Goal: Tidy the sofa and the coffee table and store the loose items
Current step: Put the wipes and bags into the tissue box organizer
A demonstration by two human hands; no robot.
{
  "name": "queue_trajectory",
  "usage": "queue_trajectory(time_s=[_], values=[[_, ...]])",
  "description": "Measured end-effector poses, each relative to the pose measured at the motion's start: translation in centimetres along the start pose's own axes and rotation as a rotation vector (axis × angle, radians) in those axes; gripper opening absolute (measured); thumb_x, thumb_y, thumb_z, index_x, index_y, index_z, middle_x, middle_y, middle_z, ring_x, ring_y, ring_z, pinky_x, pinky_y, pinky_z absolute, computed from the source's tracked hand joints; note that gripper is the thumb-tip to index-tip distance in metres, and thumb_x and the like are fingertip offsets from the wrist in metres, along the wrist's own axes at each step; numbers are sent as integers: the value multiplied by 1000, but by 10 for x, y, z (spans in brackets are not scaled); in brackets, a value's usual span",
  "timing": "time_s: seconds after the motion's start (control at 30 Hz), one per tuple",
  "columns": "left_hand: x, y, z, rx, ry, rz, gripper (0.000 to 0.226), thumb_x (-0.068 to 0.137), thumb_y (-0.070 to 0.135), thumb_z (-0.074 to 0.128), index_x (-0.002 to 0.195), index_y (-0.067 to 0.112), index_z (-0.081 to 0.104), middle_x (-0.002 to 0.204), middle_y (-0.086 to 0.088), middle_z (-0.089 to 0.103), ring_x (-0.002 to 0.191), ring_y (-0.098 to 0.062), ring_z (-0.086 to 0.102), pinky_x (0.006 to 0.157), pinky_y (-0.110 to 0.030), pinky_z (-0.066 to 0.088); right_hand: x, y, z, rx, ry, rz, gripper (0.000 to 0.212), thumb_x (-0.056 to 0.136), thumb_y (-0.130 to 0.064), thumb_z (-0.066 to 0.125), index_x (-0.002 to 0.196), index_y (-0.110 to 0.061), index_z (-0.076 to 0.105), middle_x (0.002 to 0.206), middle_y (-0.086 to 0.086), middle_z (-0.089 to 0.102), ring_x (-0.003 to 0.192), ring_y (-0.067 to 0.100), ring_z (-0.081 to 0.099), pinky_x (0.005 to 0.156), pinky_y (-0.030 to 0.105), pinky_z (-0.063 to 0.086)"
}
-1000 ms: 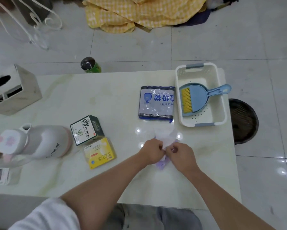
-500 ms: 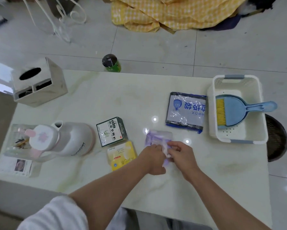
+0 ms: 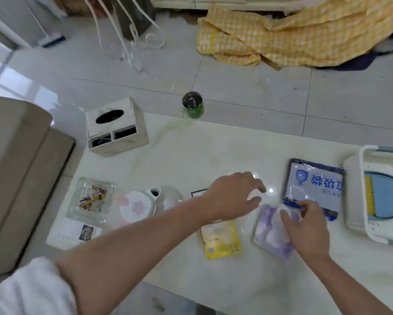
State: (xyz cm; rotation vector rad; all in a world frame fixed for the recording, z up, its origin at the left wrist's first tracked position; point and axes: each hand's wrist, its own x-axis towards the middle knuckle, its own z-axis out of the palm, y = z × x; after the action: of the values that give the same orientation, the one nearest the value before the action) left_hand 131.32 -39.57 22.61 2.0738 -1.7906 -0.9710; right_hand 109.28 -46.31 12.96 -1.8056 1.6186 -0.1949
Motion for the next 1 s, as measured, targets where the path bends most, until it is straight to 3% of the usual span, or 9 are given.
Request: queue_trajectory(time_s=[0.1,0.23,0.43,0.6,0.67,0.8,0.83,0.9,1.0], values=[[6,-44,-76,17,167,-99,27,94,38,53,119,33,61,116,7,61,104,-13,60,88,-32,47,3,-35,8,2,-26,-94,36,84,-25,73,114,-12,58,106,5,57,100,25,56,84,40,48],[-4,-132,-137,119,193,-346,27,93,36,54,118,30,63,118,5,62,106,-17,59,92,-36,48,12,-103,41,62,-130,-187,29,88,-22,70,114,-14,61,105,4,56,100,21,58,84,32,44],[-44,-261,-136,251,78,-608,42,92,34,55,132,23,55,132,-6,55,119,-28,54,96,-42,46,29,-198,117,61,-343,-361,24,90,-29,68,113,-22,64,106,0,57,97,11,56,85,25,41],[-52,-328,-118,321,15,-751,53,89,30,58,137,13,45,134,-16,48,125,-38,44,96,-49,41,28,-219,165,23,-495,-363,32,90,-39,66,121,-30,63,116,-5,57,106,6,53,91,25,40],[-50,-343,-110,376,5,-772,51,88,27,58,135,13,43,131,-16,49,123,-38,46,95,-50,40,27,-210,172,-7,-520,-325,33,90,-41,65,122,-31,62,120,-4,58,112,9,54,94,26,40],[-46,-356,-97,461,78,-711,44,86,10,54,127,21,45,120,-13,56,114,-37,52,85,-47,41,25,-179,168,-352,-442,-248,42,88,-49,61,127,-34,58,136,0,52,130,24,46,115,48,27],[-43,-357,-97,444,91,-695,42,86,7,52,125,22,45,117,-12,58,110,-37,55,80,-44,40,25,-171,164,-364,-435,-173,46,86,-49,62,129,-33,56,139,1,48,132,27,43,114,49,28],[-37,-357,-101,427,103,-670,41,86,5,48,122,24,49,115,-10,61,103,-36,59,72,-40,43,21,-156,158,-248,-484,-17,53,85,-47,65,134,-30,53,142,7,44,121,28,50,99,37,40],[-23,-340,-102,450,97,-580,42,83,5,48,118,28,53,110,-9,65,98,-36,63,69,-38,46,14,-138,153,-121,-587,18,54,87,-44,68,135,-27,51,136,9,51,112,23,55,86,27,38]])
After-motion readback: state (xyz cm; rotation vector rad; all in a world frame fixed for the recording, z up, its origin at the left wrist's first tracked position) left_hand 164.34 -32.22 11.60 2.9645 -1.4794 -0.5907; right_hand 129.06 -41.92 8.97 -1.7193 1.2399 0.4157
